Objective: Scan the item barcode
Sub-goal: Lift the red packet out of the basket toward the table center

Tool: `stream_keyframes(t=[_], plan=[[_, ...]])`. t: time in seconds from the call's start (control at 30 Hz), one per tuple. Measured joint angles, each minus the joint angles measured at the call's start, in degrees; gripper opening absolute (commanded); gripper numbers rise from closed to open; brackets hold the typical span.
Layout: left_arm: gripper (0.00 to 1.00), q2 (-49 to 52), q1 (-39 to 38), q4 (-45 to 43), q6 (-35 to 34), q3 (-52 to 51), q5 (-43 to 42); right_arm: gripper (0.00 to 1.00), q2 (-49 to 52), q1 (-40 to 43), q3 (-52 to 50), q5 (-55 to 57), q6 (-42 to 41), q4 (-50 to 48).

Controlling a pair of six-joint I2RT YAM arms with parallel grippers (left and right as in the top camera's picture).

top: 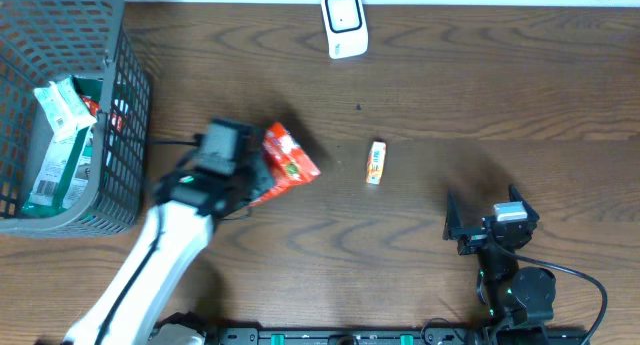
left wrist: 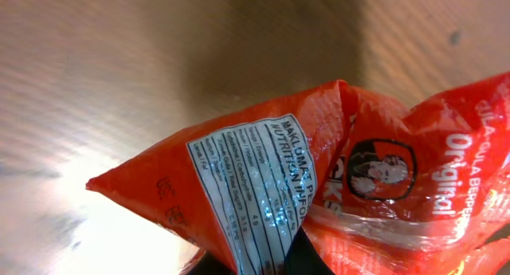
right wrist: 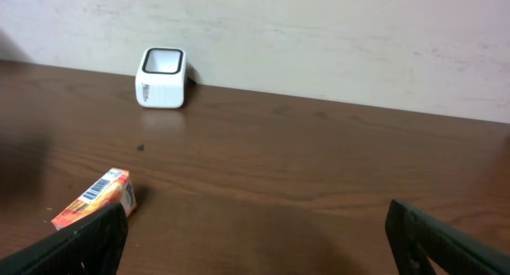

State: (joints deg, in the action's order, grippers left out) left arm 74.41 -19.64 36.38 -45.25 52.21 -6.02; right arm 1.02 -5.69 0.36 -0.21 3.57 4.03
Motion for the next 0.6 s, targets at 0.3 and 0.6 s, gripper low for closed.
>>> stream_keyframes(t=[0.3,0.6], plan=[[0.75,14.6,-6.4,-12.2,-5.2,0.0,4.7,0.99,0.0,0.0,0.0,0.0,0.0,0.0],[0.34,10.5,-3.2,-8.6,0.7,3.1,2.1,0.99,0.0,0.0,0.0,0.0,0.0,0.0]])
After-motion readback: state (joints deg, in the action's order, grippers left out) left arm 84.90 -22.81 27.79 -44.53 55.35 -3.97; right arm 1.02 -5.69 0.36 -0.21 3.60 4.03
